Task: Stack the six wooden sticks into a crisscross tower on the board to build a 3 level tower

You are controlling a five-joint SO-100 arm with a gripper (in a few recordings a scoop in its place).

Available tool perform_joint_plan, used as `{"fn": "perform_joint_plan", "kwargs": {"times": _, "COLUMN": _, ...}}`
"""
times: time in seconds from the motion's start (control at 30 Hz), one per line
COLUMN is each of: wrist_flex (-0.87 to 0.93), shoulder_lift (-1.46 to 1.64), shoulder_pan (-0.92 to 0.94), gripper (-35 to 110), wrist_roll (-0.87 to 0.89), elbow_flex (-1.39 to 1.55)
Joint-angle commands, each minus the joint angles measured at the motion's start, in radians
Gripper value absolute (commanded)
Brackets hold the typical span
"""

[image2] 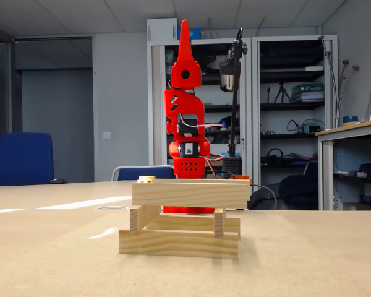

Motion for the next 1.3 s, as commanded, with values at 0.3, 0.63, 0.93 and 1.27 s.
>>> {"fn": "perform_joint_plan", "kwargs": {"times": 0.3, "wrist_flex": -0.647, "shoulder_lift": -0.002, "shoulder_pan": -0.011, "gripper": 0, "wrist_roll": 0.055, "elbow_flex": 0.002}}
{"fn": "perform_joint_plan", "kwargs": {"times": 0.63, "wrist_flex": -0.726, "shoulder_lift": -0.002, "shoulder_pan": -0.002, "gripper": 2, "wrist_roll": 0.055, "elbow_flex": 0.002}}
{"fn": "perform_joint_plan", "kwargs": {"times": 0.93, "wrist_flex": -0.726, "shoulder_lift": -0.002, "shoulder_pan": -0.002, "gripper": 5, "wrist_roll": 0.060, "elbow_flex": 0.002}}
{"fn": "perform_joint_plan", "kwargs": {"times": 1.27, "wrist_flex": -0.726, "shoulder_lift": -0.002, "shoulder_pan": -0.002, "gripper": 5, "wrist_roll": 0.060, "elbow_flex": 0.002}}
